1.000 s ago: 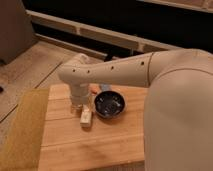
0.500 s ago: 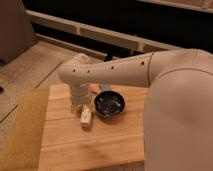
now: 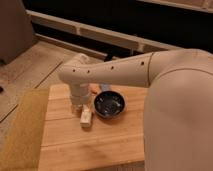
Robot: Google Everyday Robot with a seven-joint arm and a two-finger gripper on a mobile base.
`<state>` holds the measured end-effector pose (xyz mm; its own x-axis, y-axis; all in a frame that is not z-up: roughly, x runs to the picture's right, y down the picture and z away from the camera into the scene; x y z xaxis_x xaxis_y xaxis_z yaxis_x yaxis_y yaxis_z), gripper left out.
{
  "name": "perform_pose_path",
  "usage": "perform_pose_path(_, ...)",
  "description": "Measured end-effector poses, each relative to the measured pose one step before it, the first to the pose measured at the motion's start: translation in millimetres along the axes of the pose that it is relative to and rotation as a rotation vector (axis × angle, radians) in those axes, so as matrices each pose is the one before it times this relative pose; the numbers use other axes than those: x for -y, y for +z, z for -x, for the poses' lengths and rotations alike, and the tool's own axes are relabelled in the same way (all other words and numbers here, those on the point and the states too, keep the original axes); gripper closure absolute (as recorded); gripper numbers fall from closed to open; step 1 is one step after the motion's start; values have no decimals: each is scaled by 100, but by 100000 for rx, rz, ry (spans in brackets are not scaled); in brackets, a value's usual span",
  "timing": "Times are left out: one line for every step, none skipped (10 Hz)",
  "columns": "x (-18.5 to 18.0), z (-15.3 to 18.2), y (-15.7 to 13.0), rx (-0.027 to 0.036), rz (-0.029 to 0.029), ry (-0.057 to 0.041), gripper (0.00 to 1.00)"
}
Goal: Stand the bottle upright
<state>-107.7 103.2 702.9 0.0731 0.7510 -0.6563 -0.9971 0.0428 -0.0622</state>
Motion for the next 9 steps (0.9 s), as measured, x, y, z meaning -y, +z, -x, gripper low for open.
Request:
perform_pose_path(0,1,2,-4,-4,0,41)
perform_pose_path(-18,4,-13,1,8,-16,41)
perform_pose_path(-33,93,-83,-13,31,155,41)
perform_pose_path(-123,457,-148,-261,262,597,41)
perform_pose_path(-188,695,90,-428,563,325,41)
perform_pose_path(-253,796,403,-1360,822,491,41)
perform_pose_path(99,806,659,-1706,664,831,41)
perform_pose_path(410,874,785,-2098,725,1310,41)
perform_pose_path(382,801,663,-1989,1113,1154,41)
